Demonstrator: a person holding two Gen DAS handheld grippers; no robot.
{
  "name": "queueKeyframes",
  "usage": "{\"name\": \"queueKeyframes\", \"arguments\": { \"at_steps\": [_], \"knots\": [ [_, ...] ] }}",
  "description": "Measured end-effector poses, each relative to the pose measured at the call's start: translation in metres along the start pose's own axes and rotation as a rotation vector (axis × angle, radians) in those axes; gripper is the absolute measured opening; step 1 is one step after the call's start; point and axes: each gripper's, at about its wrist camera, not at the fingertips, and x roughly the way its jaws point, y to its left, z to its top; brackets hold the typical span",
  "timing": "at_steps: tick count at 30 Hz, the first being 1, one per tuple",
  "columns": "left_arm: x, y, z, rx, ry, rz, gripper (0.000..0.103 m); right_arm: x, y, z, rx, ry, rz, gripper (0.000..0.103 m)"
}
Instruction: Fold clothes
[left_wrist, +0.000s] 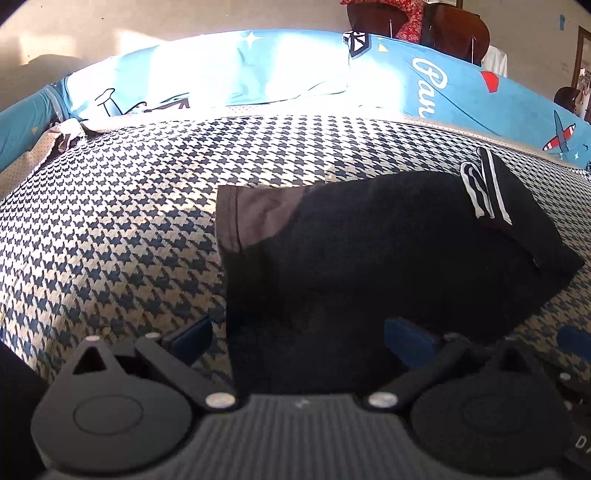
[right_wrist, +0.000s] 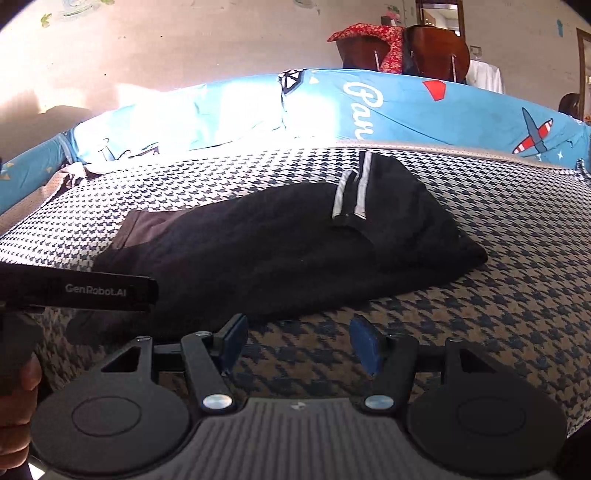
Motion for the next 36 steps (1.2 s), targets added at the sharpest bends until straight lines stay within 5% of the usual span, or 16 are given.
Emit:
{"name": "queueKeyframes", "arguments": {
  "at_steps": [36],
  "knots": [
    [-0.001,0.011,-0.003,-0.090,0.026,0.044,0.103,0.002,0.033,-0.007,-0.076,0.018,0.074,0.062]
  ]
}}
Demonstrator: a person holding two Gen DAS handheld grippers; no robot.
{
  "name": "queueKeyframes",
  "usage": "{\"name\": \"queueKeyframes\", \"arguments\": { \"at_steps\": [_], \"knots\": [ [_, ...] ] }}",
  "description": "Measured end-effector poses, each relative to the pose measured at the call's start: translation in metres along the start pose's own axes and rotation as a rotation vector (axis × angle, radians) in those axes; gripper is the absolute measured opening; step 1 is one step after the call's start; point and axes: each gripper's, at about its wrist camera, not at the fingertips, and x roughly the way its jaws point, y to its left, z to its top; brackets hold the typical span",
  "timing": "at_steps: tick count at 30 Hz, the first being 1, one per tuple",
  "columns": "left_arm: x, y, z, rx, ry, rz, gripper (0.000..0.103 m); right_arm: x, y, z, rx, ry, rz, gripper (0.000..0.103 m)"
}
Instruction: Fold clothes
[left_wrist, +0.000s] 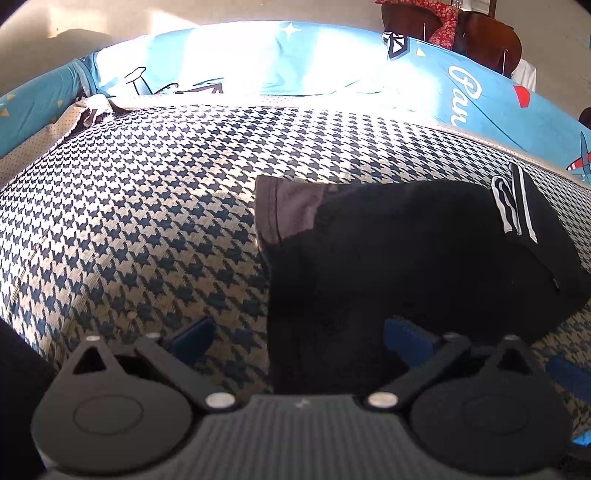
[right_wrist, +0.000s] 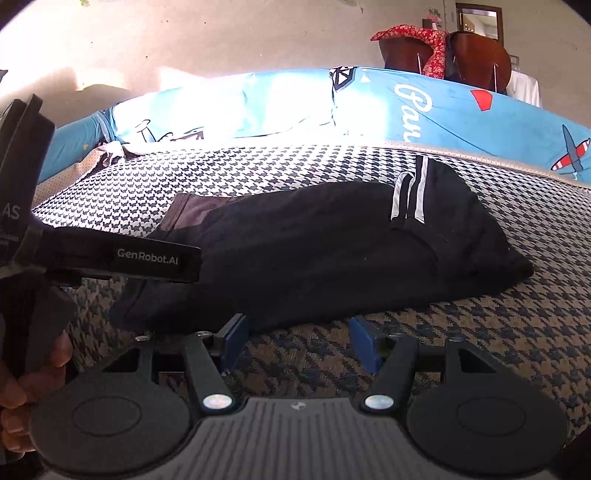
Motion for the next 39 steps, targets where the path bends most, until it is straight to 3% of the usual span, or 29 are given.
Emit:
{"name": "queueKeyframes", "arguments": {
  "at_steps": [20,39],
  "knots": [
    [0.007,-0.006,-0.003,0.027,0.029,0.016,0.103,0.008,-0.007,-0.003,0.030,0.072,-0.036,0.062],
    [0.007,0.013,0.023,-0.020,0.076,0.014,0.103,-0.007,0.002,0.006,-0.056,-0.013,0.080,0.062]
  ]
}}
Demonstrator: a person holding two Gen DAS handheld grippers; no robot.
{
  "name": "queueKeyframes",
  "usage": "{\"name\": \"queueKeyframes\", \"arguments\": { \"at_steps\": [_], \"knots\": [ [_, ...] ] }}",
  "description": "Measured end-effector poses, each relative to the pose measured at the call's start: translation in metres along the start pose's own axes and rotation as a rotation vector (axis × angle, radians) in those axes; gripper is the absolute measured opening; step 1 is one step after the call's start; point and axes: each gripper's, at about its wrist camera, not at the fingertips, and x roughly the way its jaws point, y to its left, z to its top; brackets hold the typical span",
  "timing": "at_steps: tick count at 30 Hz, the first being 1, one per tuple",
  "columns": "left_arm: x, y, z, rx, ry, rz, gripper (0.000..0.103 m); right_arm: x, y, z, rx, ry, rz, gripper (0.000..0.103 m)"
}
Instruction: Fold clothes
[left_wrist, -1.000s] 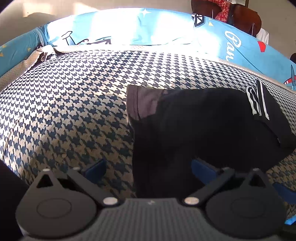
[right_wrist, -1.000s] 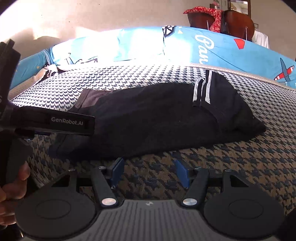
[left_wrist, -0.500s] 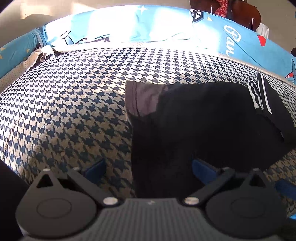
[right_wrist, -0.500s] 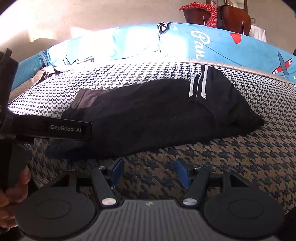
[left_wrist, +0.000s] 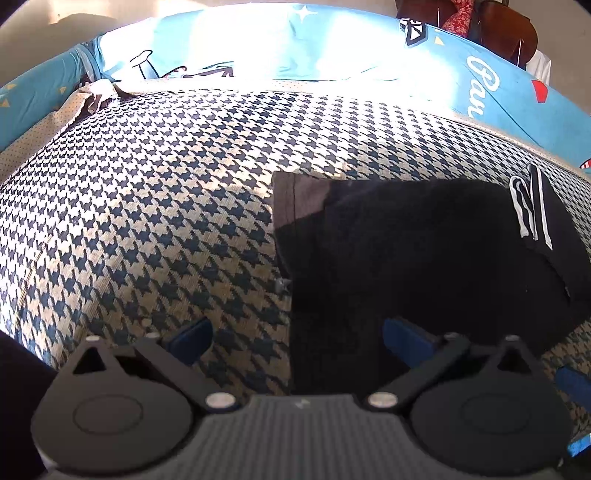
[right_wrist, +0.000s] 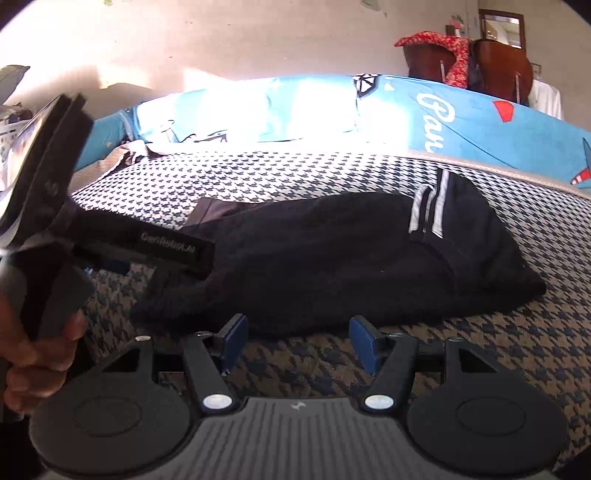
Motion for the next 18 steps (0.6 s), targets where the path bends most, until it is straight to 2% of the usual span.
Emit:
{"name": "queueKeyframes", "arguments": {
  "at_steps": [8,13,18],
  "knots": [
    [0.005,0.018,0.030,-0.005,0.054,-0.046,0.103,0.009,0.029,0.002,-0.158,0.011,0.111,0.062],
    [0.008,0.019,0.029,-0.018,0.064,-0.064,0.103,0.016,0.050,0.005,-0.260,0.022,0.214,0.062],
    [0.008,0.020,0.028,-0.019,0.052,-0.070,0.103,0.026,0.069,0.008,-0.351,0.047,0.263,0.062]
  ]
}}
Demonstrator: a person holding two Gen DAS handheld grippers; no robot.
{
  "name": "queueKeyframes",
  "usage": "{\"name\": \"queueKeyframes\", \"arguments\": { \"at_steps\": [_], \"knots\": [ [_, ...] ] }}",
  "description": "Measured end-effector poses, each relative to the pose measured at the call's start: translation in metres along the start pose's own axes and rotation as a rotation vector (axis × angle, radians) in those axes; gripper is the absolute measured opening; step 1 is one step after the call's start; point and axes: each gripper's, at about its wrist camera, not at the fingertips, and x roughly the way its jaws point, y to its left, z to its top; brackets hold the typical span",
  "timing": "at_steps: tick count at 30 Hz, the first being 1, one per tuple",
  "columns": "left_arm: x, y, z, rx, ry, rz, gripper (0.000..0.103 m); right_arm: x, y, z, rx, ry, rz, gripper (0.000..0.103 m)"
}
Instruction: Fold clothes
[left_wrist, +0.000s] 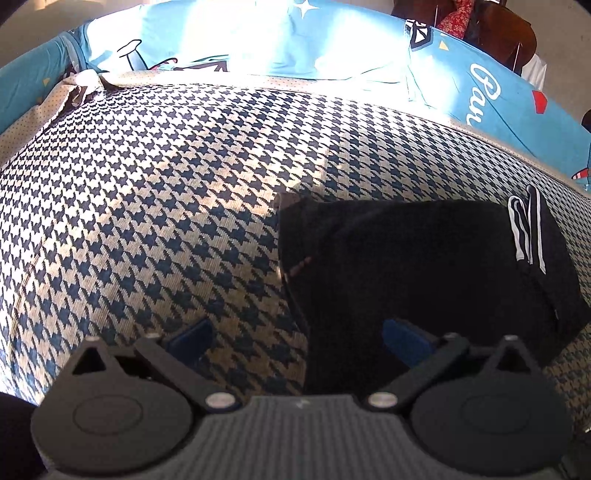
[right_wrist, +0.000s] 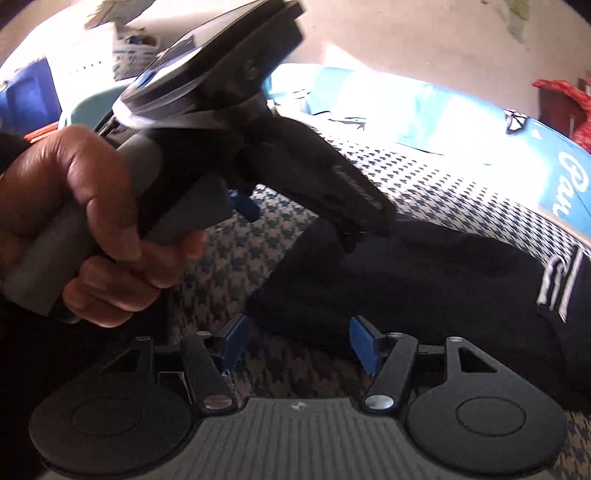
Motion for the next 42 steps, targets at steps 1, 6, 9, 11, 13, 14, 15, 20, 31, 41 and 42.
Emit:
{"name": "queueKeyframes", "arguments": {
  "at_steps": [1,6,9,11,13,14,15,20,31,41,42],
  "knots": [
    [0.000,0.001,0.001,-0.006,0.000,-0.004,0.103,0.002,0.002,0.001,-0.019,0.003,0.006,0.062],
    [0.001,0.003,0.002,-0.004,0.004,0.007,0.103,0.011,0.011,0.006,-0.091,0.012,0.049,0.062],
    [0.003,0.002,0.003,-0.002,0.017,0.002,0.103,0.016,0.017,0.006,-0.159,0.020,0.044,0.061],
    [0.005,0.002,0.004,-0.002,0.024,-0.003,0.103,0.021,0.020,0.004,-0.193,0.028,0.041,0.061],
    [0.006,0.002,0.004,-0.002,0.030,-0.006,0.103,0.025,0.024,0.002,-0.221,0.030,0.016,0.061],
    [0.006,0.001,0.004,-0.002,0.030,-0.007,0.103,0.028,0.025,0.001,-0.233,0.030,-0.001,0.060],
    [0.006,0.001,0.004,-0.001,0.029,-0.007,0.103,0.030,0.027,-0.001,-0.244,0.030,-0.019,0.059],
    [0.008,0.001,0.002,0.000,0.031,-0.001,0.103,0.038,0.027,-0.003,-0.240,0.024,-0.071,0.047],
    [0.011,0.012,0.003,-0.057,0.040,-0.009,0.103,0.042,0.023,-0.008,-0.255,-0.023,-0.110,0.008],
    [0.012,0.014,0.002,-0.103,0.062,-0.133,0.103,0.027,-0.031,0.001,0.108,-0.071,-0.045,0.007],
    [0.012,0.014,0.002,-0.106,0.064,-0.147,0.103,0.027,-0.037,0.000,0.143,-0.074,-0.035,0.007]
  ]
}}
